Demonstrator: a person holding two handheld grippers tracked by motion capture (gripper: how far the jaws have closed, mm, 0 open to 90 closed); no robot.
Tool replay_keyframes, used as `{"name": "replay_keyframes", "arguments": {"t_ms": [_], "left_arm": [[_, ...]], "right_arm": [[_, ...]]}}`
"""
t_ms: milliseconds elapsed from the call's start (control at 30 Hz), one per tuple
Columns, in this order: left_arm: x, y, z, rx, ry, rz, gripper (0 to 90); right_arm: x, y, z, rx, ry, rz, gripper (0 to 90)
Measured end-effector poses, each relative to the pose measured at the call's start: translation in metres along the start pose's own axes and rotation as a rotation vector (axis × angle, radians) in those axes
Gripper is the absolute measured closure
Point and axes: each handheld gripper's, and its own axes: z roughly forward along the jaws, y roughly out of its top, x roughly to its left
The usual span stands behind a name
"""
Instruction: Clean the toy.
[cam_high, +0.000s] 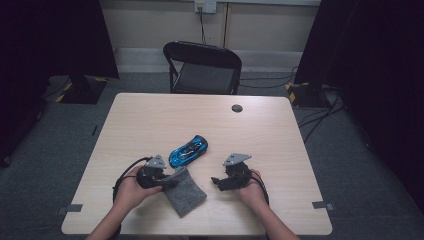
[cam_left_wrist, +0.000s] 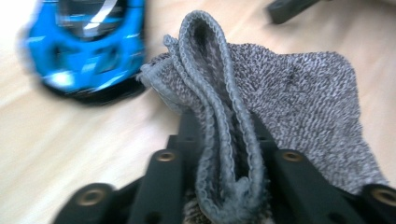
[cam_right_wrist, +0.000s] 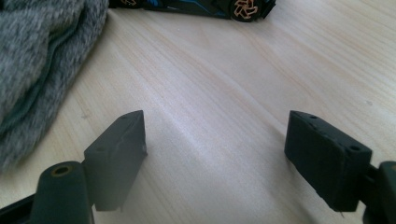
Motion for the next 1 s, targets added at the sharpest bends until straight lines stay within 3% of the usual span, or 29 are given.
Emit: {"name": "replay_keyframes", "arguments": {"t_ms": [67, 200, 367, 467, 533, 633, 733, 767, 800, 867, 1000], "left_arm": [[0.005, 0.000, -0.008, -0.027, 0.040, 0.021, 40.4], [-0.003, 0.010, -0.023, -0.122, 0.037, 0.068, 35.7], [-0.024, 0.010, -0.006, -0.032, -0.005, 0.165, 38.4], [-0.024, 0.001, 0.005, 0.057, 0.030, 0.205, 37.5], [-0.020, -0.004, 0.010, 0.044, 0.015, 0.167, 34.4], [-0.017, -0.007, 0.012, 0.043, -0.006, 0.192, 34.8], [-0.018, -0.009, 0.011, 0.036, -0.021, 0.190, 43.9], [-0.018, -0.008, 0.009, 0.044, -0.031, 0.192, 56.5], [-0.019, -0.008, 0.009, 0.041, -0.033, 0.168, 68.9], [-0.018, -0.005, 0.008, 0.065, -0.029, 0.129, 74.3], [-0.015, -0.001, 0.001, 0.077, -0.029, 0.095, 75.9]], "right_arm": [[-0.001, -0.001, 0.000, -0.005, 0.004, -0.001, 20.0], [-0.001, -0.001, 0.000, -0.005, 0.004, -0.001, 20.0], [-0.001, -0.001, 0.000, -0.005, 0.004, -0.002, 20.1], [0.000, -0.001, 0.000, -0.006, 0.002, -0.002, 20.2], [0.000, -0.001, 0.000, -0.006, 0.001, -0.001, 20.2], [0.000, -0.001, 0.000, -0.004, 0.000, 0.002, 20.1], [0.001, 0.006, 0.001, 0.016, -0.020, -0.015, 21.6], [0.002, 0.011, 0.001, 0.001, -0.033, -0.031, 22.0], [0.002, 0.017, 0.001, -0.016, -0.031, -0.034, 22.2], [0.002, 0.029, 0.002, -0.043, -0.023, -0.031, 22.1], [0.001, 0.056, 0.013, -0.061, -0.016, -0.060, 21.8]]}}
